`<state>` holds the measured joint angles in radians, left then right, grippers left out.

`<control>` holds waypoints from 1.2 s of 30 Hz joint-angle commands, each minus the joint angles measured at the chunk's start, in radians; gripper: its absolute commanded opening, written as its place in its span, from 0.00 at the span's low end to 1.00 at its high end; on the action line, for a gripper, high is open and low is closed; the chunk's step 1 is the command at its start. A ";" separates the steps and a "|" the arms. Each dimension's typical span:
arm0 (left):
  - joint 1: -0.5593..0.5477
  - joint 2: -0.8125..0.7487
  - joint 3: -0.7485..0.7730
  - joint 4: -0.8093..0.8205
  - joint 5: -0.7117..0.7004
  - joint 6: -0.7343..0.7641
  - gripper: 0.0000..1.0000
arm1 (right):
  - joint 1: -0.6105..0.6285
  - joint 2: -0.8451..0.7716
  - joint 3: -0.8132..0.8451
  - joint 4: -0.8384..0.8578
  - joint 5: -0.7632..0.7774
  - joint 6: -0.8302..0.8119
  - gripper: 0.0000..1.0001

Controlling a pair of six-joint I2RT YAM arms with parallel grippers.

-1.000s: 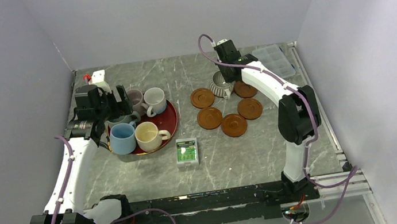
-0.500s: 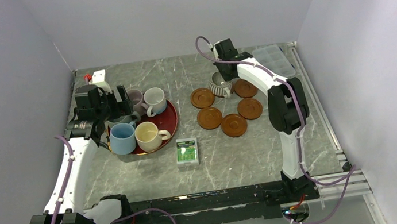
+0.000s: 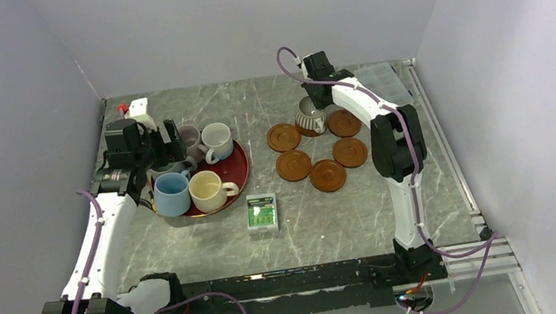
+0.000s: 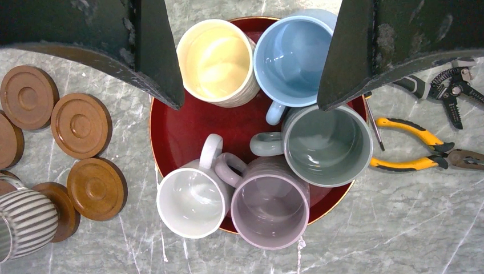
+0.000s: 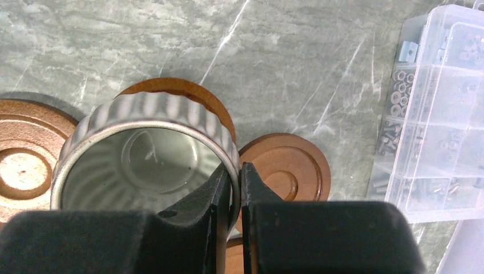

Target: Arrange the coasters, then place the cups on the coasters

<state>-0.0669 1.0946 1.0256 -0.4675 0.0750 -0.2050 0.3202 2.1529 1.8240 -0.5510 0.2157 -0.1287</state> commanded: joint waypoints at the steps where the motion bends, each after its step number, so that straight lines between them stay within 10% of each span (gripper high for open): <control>1: -0.002 -0.001 0.013 0.034 0.015 0.001 0.93 | -0.013 -0.010 0.074 0.046 0.002 -0.005 0.00; 36: -0.002 -0.001 0.013 0.035 0.018 0.000 0.92 | -0.018 0.061 0.123 -0.008 0.014 0.004 0.00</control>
<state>-0.0669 1.0946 1.0256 -0.4675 0.0814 -0.2050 0.3088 2.2223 1.8866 -0.5819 0.2184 -0.1303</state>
